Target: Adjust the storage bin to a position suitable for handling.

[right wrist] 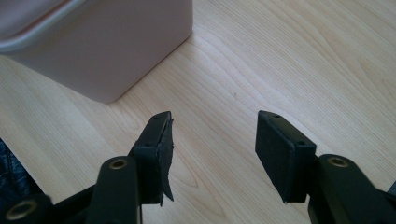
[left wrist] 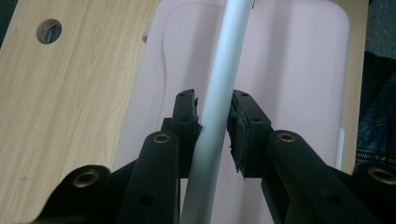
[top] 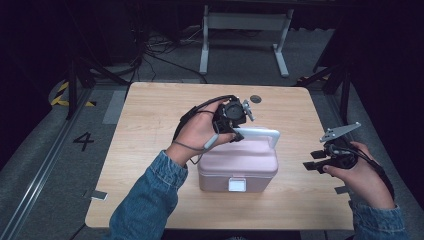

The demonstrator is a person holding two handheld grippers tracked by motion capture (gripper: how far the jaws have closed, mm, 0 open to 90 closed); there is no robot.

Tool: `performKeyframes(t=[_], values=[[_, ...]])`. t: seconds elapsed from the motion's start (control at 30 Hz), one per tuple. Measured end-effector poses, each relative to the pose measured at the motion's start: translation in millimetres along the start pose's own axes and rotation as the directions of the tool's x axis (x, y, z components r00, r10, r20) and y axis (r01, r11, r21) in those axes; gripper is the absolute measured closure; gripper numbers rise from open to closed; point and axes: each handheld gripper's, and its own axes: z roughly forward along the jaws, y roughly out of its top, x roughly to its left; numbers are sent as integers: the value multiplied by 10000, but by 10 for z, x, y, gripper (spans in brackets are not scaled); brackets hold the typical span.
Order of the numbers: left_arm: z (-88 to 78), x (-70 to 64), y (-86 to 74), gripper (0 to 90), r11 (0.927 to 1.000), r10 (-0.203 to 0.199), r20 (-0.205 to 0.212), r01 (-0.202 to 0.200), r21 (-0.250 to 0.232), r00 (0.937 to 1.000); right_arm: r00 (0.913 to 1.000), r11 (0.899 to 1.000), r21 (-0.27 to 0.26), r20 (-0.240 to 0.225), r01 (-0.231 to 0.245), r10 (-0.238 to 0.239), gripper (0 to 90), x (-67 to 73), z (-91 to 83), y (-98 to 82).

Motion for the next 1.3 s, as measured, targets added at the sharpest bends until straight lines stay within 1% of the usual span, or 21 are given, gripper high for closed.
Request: performKeyframes(t=[0.03, 0.17, 0.27, 0.3, 0.37, 0.4, 0.5, 0.53, 0.57, 0.63, 0.73, 0.77, 0.83, 0.87, 1.0, 1.03, 1.07, 1.13, 1.17, 1.2, 1.3], values=[[-21, 11, 8, 735, 9999, -90, 18, 90, -53, 10000, 10000, 10000, -13, -1, -16, 16, 474, 2, -4, 0], [-45, 42, 34, 730, 10000, -54, -37, 54, 18, 10000, 10000, 9999, -93, 18, 40, -39, 473, 5, -10, 3], [-66, 84, 53, 723, 9999, -130, 29, 130, -18, 9999, 10000, 9997, -249, 18, 35, -34, 474, 14, -28, 10], [-76, 95, 59, 719, 9998, -178, 15, 178, 22, 9998, 10000, 9994, -340, -5, 31, -31, 478, 16, -37, 10], [-91, 130, 66, 712, 9999, -93, -41, 93, -56, 9999, 10000, 9988, -487, -49, 11, -13, 488, 21, -55, 10], [-99, 137, 70, 710, 9994, -332, 50, 332, -31, 9994, 10000, 9981, -612, -70, 28, -32, 495, 20, -63, 10], [-107, 186, 82, 704, 9997, -213, 64, 214, -99, 9998, 9999, 9956, -929, -153, -75, 61, 513, 42, -94, 18], [-111, 190, 85, 701, 9993, -352, 131, 353, -100, 9993, 9998, 9948, -1022, -175, -49, 31, 520, 48, -102, 21], [-116, 201, 89, 699, 9994, -316, 103, 317, -97, 9994, 9998, 9935, -1135, -216, -43, 19, 527, 58, -110, 26], [-121, 217, 93, 694, 9987, -483, 119, 485, -138, 9988, 9995, 9912, -1319, -315, -58, 16, 543, 80, -126, 36], [-130, 269, 99, 687, 9988, -472, 224, 476, -144, 9986, 9989, 9875, -1573, -423, 140, -209, 565, 132, -152, 63], [-128, 263, 95, 685, 9968, -754, 256, 760, -236, 9968, 9986, 9861, -1652, -462, 192, -272, 574, 154, -159, 75], [-140, 298, 102, 680, 9978, -627, 249, 632, -199, 9977, 9977, 9836, -1778, -526, 318, -417, 590, 194, -171, 95], [-135, 298, 100, 678, 9968, -742, 305, 751, -286, 9968, 9970, 9815, -1875, -584, 388, -506, 599, 220, -181, 109], [-142, 334, 105, 671, 9967, -751, 312, 759, -279, 9967, 9945, 9756, -2104, -687, 635, -796, 633, 321, -199, 149], [-137, 328, 103, 670, 9949, -935, 368, 948, -338, 9949, 9939, 9734, -2178, -667, 716, -880, 645, 354, -205, 161], [-137, 328, 103, 669, 9949, -935, 368, 948, -338, 9949, 9939, 9734, -2178, -667, 716, -880, 645, 354, -205, 161], [-144, 361, 110, 666, 9964, -791, 375, 802, -291, 9962, 9900, 9676, -2328, -767, 979, -1187, 676, 444, -202, 191], [-138, 353, 108, 665, 9943, -984, 406, 1000, -381, 9943, 9881, 9650, -2395, -820, 1072, -1301, 686, 475, -198, 203], [-139, 357, 109, 665, 9944, -982, 410, 997, -364, 9943, 9854, 9621, -2476, -950, 1142, -1414, 694, 515, -188, 217], [-144, 374, 110, 663, 9939, -1025, 485, 1043, -349, 9935, 9781, 9591, -2506, -1246, 1315, -1666, 710, 594, -154, 250]])
